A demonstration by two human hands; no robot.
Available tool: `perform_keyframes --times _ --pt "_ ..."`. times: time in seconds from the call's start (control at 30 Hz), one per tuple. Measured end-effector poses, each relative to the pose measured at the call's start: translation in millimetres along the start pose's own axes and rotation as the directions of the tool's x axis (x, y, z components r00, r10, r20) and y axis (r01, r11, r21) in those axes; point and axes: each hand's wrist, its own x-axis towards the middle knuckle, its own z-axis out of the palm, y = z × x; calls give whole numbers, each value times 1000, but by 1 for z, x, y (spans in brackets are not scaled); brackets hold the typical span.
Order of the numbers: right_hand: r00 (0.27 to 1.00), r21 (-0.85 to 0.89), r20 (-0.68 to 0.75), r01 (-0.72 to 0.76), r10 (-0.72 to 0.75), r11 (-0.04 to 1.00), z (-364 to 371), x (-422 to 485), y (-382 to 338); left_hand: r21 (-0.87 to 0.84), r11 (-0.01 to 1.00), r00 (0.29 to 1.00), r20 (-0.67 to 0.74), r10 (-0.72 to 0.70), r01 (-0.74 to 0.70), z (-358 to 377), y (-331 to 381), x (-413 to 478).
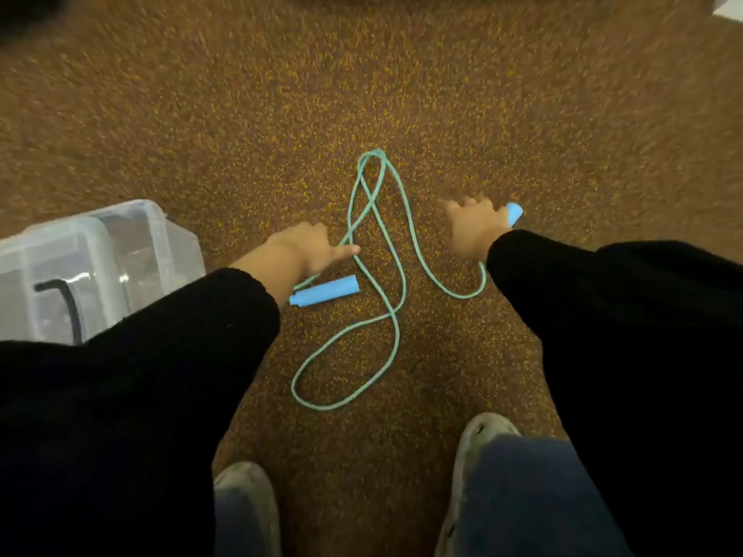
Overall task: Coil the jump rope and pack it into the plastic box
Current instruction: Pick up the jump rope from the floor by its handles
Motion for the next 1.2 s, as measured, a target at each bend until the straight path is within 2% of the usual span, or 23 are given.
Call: perform_keyframes --times 0.1,0.3,0.43,0.57,0.7,0.87,0.93,1.03,1.07,1.13,1.2 --pt "996 -54 74 -45 49 998 12 1 10 18 1000 999 45 -8 7 12 -6 3" --pt "998 -92 33 -53 56 994 44 11 20 73 997 995 90 -39 32 42 -17 13" --pt "1000 -71 13 -6 6 997 58 12 12 71 997 999 45 -16 13 58 -20 17" --pt "999 -23 49 -21 22 1000 68 12 -1 -24 1000 999 36 -11 12 67 -20 15" --pt "993 -11 116 -21 22 1000 68 5 -10 -256 967 997 -66 -32 14 71 -24 10" --pt "988 20 153 -15 11 1000 55 -13 -28 -643 766 975 -166 -146 5 67 -22 -6" --pt "990 73 137 28 -38 997 48 -25 -40 -723 691 972 -158 -177 8 61 -17 -20" --pt "963 148 178 175 -201 973 36 -49 -65 -781 624 975 -132 -181 10 52 -9 -39" --pt "947 150 196 227 -254 962 32 -58 -75 -825 565 977 -126 -171 -8 48 -5 -46" --pt "919 160 201 311 -339 937 23 -78 -92 -925 378 985 -93 -142 -33 35 5 -65" --pt "912 218 188 322 -364 921 13 -98 -104 -980 194 993 -58 -108 -36 24 14 -82"
